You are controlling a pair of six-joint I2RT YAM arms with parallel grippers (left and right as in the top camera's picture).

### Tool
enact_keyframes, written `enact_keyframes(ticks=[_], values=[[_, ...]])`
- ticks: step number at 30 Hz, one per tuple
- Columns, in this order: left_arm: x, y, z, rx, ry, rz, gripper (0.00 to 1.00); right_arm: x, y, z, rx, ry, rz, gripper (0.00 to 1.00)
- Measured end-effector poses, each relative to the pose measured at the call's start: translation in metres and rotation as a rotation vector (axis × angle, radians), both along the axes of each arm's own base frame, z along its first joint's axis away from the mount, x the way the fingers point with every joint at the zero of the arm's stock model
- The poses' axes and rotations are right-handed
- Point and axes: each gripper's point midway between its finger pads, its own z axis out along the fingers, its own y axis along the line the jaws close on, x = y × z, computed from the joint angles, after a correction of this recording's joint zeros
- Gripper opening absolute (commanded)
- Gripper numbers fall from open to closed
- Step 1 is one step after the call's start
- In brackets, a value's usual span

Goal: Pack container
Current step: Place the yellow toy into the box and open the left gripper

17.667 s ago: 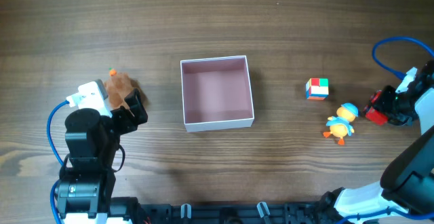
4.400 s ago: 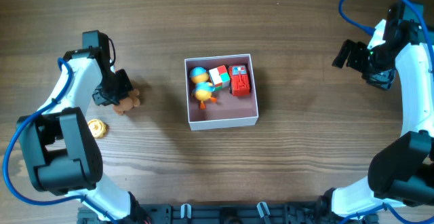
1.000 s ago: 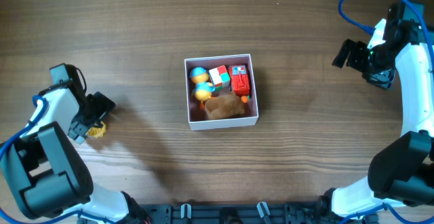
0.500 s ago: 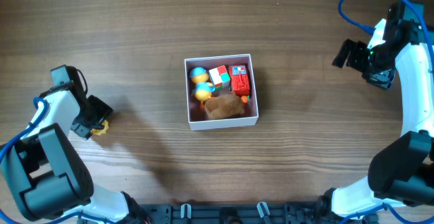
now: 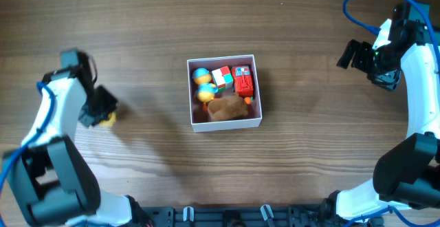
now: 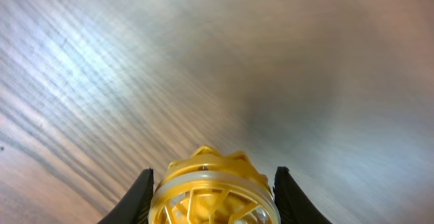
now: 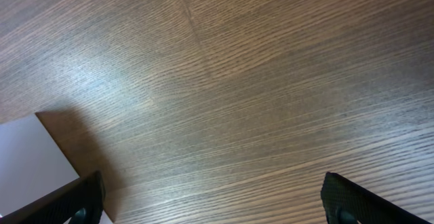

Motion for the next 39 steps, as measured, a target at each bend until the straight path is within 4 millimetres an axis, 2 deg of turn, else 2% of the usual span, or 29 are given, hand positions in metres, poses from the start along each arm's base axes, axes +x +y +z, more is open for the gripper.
enact_keyframes(ticks=[2, 3, 5, 8, 11, 13, 21, 25, 28, 29, 31, 32, 35, 39], values=[[0.035, -0.036, 0.054, 0.040, -0.168, -0.138, 0.04, 0.000, 0.000, 0.000, 0.000, -0.001, 0.002, 1.00], [0.048, -0.066, 0.087, 0.047, -0.278, -0.230, 0.04, 0.000, 0.000, 0.000, 0.000, -0.001, 0.003, 1.00], [0.057, -0.109, 0.118, 0.043, -0.397, -0.355, 0.04, 0.000, 0.000, 0.000, 0.000, -0.001, 0.003, 1.00], [0.048, -0.193, 0.134, -0.016, -0.474, -0.590, 0.04, 0.000, 0.000, 0.000, 0.000, -0.002, 0.006, 1.00], [0.038, -0.233, 0.130, -0.043, -0.475, -0.706, 0.04, 0.000, 0.001, 0.000, 0.002, -0.002, 0.006, 1.00], [0.032, -0.252, 0.119, -0.052, -0.442, -0.761, 0.04, 0.000, 0.001, 0.000, 0.004, -0.003, 0.007, 1.00], [0.017, -0.296, 0.056, -0.045, -0.270, -0.897, 0.04, 0.000, 0.001, 0.000, 0.005, -0.003, 0.007, 1.00], [0.015, -0.296, 0.023, -0.026, -0.175, -0.902, 0.04, 0.000, 0.001, 0.000, 0.005, -0.003, 0.007, 1.00], [0.015, -0.296, 0.019, -0.024, -0.165, -0.903, 0.06, 0.000, 0.001, 0.000, 0.006, -0.003, 0.007, 1.00], [0.015, -0.296, 0.019, -0.023, -0.165, -0.902, 0.35, 0.000, 0.001, 0.000, 0.006, -0.003, 0.007, 1.00], [0.013, -0.293, 0.019, -0.017, -0.151, -0.902, 0.50, 0.000, 0.001, 0.000, 0.005, -0.003, 0.007, 1.00], [0.011, -0.290, 0.019, -0.010, -0.136, -0.899, 0.64, 0.000, 0.001, 0.000, 0.005, -0.003, 0.007, 1.00], [0.009, -0.287, 0.019, 0.001, -0.125, -0.901, 0.72, 0.000, 0.001, 0.000, 0.005, -0.003, 0.007, 1.00], [0.009, -0.287, 0.019, 0.003, -0.125, -0.901, 0.73, 0.000, 0.001, 0.000, 0.006, -0.003, 0.007, 1.00]])
